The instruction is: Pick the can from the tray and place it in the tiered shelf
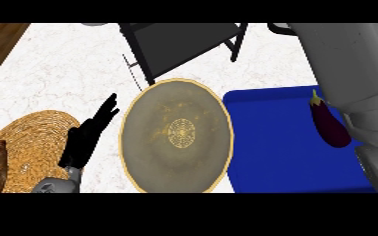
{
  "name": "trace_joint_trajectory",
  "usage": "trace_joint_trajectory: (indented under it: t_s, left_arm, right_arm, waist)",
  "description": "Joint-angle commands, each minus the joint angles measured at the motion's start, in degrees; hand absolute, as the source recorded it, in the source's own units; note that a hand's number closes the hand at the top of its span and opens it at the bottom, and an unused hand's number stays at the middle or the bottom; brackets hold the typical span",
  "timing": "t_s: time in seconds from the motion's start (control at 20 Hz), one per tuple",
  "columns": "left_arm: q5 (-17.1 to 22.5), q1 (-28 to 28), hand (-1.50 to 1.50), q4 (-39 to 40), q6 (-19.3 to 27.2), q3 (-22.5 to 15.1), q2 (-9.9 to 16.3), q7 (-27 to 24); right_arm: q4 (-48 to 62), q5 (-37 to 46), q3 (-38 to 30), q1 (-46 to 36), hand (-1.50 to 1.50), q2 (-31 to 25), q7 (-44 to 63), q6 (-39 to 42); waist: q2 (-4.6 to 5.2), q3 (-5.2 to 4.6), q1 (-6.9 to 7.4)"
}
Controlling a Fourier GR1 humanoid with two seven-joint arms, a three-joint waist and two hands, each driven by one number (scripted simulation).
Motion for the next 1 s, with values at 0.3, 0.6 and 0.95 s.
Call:
trace_joint_trajectory:
  t_s: [0.3,0.6,0.95]
  left_arm:
    - [-2.0,-1.3,0.00,1.1,0.8,-2.0,-2.4,2.6]
    - [-2.1,-0.8,0.00,1.2,0.0,-2.0,-1.8,1.6]
    - [-1.5,-2.7,0.00,1.0,-0.5,-1.3,-1.6,2.5]
  right_arm:
    - [21.4,4.2,0.5,-8.3,1.50,5.7,-9.4,-6.2]
    - [27.4,4.9,-0.3,-10.8,1.50,8.2,-8.1,-5.3]
    - [29.0,-13.5,-18.9,-6.4,-1.50,11.5,-7.6,-3.2]
  waist:
    - [0.89,-0.29,1.51]
    - [1.44,-0.37,3.23]
    - [1.66,-0.04,3.50]
